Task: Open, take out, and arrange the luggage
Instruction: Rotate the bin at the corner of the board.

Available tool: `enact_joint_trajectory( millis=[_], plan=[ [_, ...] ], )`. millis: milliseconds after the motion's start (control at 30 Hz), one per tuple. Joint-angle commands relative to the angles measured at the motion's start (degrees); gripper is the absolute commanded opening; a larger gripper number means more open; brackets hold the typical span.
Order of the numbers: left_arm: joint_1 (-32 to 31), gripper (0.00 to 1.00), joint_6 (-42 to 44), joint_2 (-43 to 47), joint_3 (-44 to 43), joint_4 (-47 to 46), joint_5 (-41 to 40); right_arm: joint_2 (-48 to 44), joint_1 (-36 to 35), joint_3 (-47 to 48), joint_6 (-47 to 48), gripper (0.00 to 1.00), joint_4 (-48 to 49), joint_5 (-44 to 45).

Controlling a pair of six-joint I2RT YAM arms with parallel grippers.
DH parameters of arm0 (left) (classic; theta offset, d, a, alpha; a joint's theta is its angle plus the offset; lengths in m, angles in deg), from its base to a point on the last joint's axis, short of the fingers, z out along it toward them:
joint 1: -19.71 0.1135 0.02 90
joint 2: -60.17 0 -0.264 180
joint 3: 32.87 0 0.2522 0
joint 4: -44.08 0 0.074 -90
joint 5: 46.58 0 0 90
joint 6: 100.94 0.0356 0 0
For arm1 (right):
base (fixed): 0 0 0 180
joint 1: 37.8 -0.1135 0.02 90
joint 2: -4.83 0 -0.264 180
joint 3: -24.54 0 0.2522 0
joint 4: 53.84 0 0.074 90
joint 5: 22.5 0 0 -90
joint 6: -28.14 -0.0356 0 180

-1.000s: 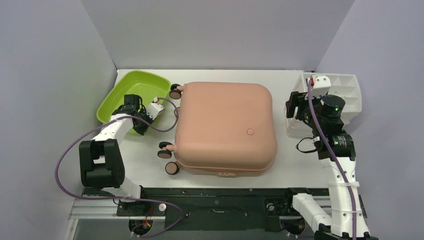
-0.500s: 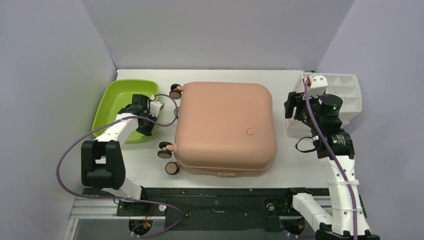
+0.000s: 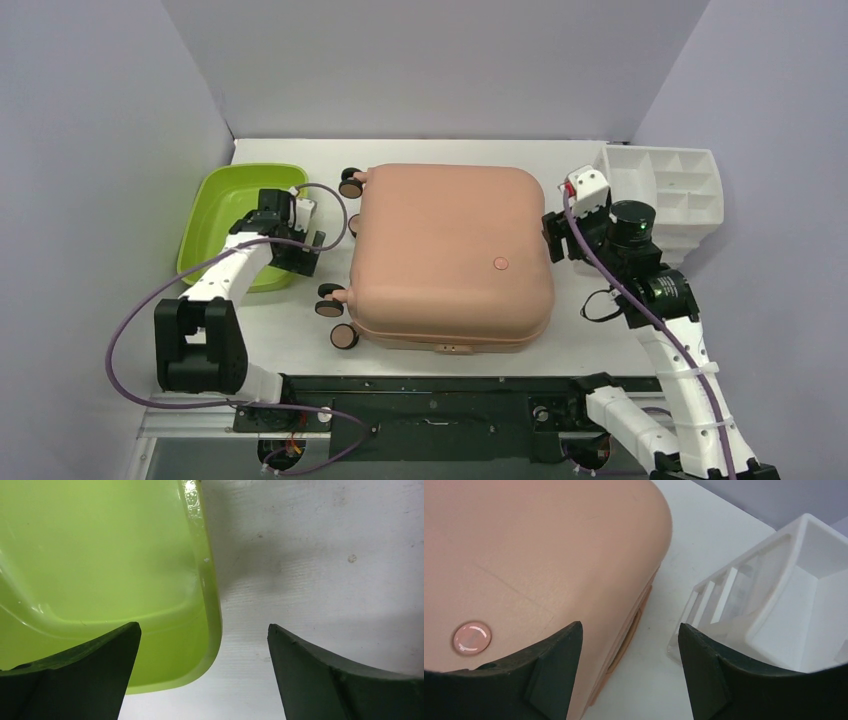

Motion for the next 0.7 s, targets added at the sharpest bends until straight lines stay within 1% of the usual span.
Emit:
enact_joint_trajectory(
  millis=[0, 167, 233, 333, 500, 567, 667],
  plan=[
    [0.33, 0.96, -0.19, 4.85, -4.58, 1.18, 1.37, -2.75, -5.65, -1.52, 8.02, 0.66, -2.46, -0.86],
    [0.33, 0.96, 0.36, 9.44, -8.93, 1.95, 4.65, -5.34, -11.38, -3.13, 14.58, 0.66, -7.35, -1.63],
    [0.21, 0.96, 0.75, 11.09, -10.59, 1.64, 7.57, -6.34, -13.24, -3.32, 17.23, 0.67, -10.39, -3.59],
    [-0.25, 0.96, 0.79, 12.4, -12.7, 0.58, 10.73, -7.74, -15.08, -3.4, 21.42, 0.68, -14.75, -8.8],
    [-0.99, 0.96, 0.4, 11.64, -15.14, -3.24, 15.03, -10.31, -16.3, -5.01, 29.49, 0.73, -20.91, -14.69],
    [-1.38, 0.96, -0.73, 10.42, -16.16, -4.28, 17.74, -11.27, -16.57, -6.43, 32.08, 0.75, -21.79, -15.34],
    [-2.75, 0.96, -2.81, 7.86, -17.43, -5.23, 21.61, -11.87, -17.23, -8.46, 33.96, 0.78, -21.49, -13.62]
  ],
)
